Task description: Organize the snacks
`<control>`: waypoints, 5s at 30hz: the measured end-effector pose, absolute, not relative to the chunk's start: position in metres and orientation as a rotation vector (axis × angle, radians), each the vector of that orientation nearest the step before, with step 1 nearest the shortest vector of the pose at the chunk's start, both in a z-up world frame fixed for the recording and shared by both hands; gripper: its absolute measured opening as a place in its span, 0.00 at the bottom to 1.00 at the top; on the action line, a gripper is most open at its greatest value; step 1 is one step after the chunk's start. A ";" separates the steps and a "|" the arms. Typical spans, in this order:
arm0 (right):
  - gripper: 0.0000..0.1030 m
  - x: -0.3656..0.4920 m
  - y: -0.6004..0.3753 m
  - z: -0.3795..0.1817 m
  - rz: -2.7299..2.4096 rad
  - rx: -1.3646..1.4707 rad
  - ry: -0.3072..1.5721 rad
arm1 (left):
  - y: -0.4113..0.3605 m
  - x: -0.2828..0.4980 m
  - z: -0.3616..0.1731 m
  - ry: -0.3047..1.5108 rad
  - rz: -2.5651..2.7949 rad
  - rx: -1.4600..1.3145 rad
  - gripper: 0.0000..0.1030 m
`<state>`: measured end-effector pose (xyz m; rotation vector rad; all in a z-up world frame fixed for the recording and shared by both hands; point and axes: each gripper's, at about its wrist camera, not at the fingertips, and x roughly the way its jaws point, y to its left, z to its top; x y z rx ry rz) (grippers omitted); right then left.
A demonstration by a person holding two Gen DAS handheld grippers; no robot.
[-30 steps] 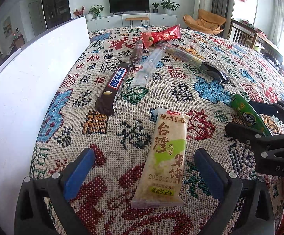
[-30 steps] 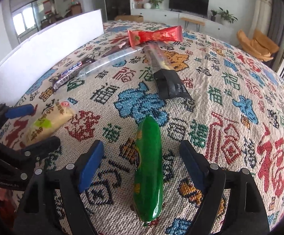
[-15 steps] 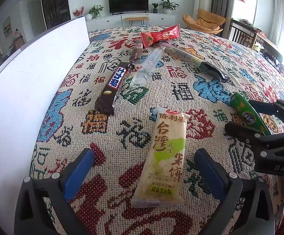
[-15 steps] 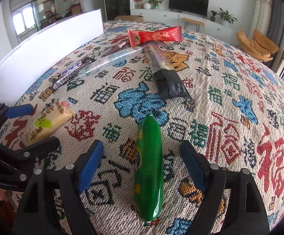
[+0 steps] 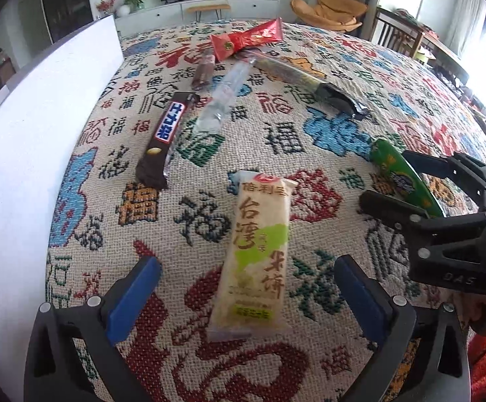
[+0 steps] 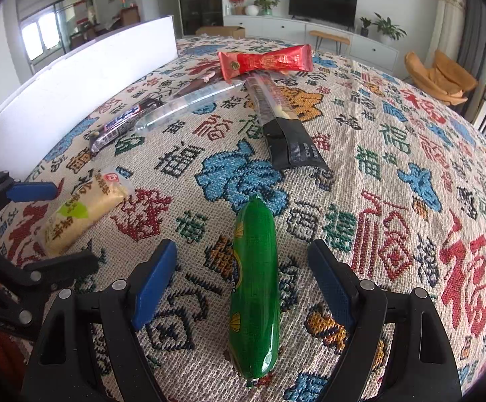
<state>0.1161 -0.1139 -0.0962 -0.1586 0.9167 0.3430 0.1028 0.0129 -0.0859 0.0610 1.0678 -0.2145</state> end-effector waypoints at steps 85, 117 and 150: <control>0.71 0.112 -0.159 -0.082 0.223 -0.152 0.844 | -0.007 0.068 -0.063 0.906 -0.187 0.098 0.90; 0.77 0.119 -0.164 -0.082 0.194 -0.086 0.885 | 0.023 0.096 -0.088 0.895 -0.161 -0.029 0.97; 0.62 0.149 -0.223 -0.076 -0.052 0.025 0.940 | 0.014 0.099 -0.091 0.920 -0.139 0.033 0.99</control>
